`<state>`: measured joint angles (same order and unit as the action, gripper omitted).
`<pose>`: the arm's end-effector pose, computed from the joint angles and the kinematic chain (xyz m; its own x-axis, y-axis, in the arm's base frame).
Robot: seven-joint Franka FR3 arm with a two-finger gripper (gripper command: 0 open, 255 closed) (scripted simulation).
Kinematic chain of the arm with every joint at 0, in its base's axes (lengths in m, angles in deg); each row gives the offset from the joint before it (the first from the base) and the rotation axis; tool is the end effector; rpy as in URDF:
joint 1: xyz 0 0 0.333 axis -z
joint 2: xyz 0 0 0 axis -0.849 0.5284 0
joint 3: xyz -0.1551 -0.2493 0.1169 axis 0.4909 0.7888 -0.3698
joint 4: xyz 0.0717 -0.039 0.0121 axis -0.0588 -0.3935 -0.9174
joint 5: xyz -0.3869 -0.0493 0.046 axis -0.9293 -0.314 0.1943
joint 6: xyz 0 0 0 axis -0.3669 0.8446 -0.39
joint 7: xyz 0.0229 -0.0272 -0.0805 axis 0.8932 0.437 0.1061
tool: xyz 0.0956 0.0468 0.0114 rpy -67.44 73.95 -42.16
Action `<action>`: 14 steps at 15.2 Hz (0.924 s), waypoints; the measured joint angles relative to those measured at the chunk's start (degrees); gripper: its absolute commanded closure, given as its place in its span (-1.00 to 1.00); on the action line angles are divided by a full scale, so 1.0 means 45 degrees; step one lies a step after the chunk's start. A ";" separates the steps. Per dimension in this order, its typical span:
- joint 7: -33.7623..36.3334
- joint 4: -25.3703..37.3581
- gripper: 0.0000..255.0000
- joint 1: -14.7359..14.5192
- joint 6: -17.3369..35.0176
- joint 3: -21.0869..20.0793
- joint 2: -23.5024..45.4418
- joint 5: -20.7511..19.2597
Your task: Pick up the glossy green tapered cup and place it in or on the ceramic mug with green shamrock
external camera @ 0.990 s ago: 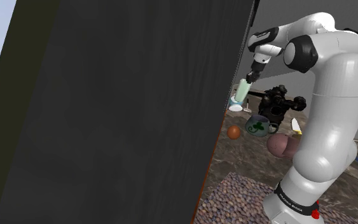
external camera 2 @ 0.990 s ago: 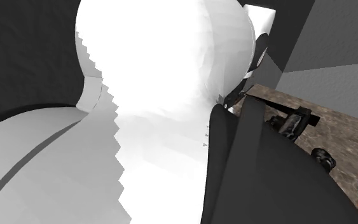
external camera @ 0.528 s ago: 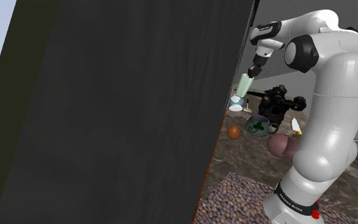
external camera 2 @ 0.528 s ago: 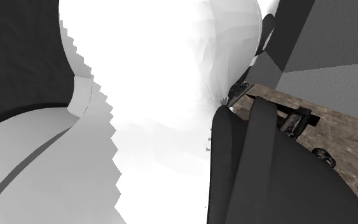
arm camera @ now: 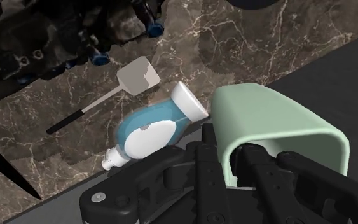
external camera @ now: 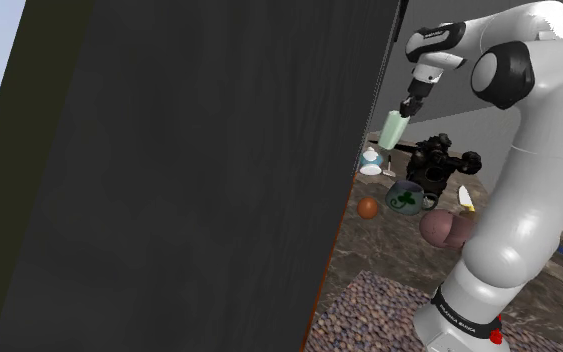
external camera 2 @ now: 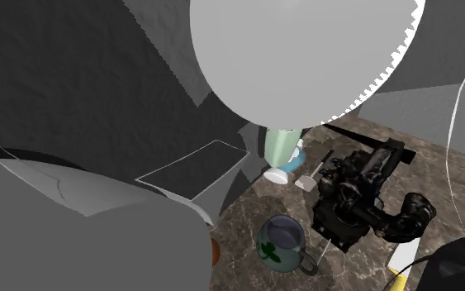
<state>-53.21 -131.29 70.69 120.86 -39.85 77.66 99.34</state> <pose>0.3962 -0.4613 0.5521 0.9779 -0.1804 0.1053 -0.1775 -0.9835 -0.0362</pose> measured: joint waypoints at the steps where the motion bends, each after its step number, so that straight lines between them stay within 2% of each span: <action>1: 0.0152 -0.0639 1.00 -0.0195 0.0161 0.0042 -0.0656 -0.0424; 2: 0.0375 -0.1246 1.00 -0.0380 0.0239 0.0044 -0.1380 -0.0913; 7: 0.1213 -0.3280 1.00 -0.0475 0.0131 -0.0276 -0.4251 -0.2830; 14: 0.1897 -0.5585 1.00 0.0472 -0.0703 -0.1177 -0.7923 -0.4829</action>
<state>-44.67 -156.43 72.82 117.69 -45.15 42.01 77.61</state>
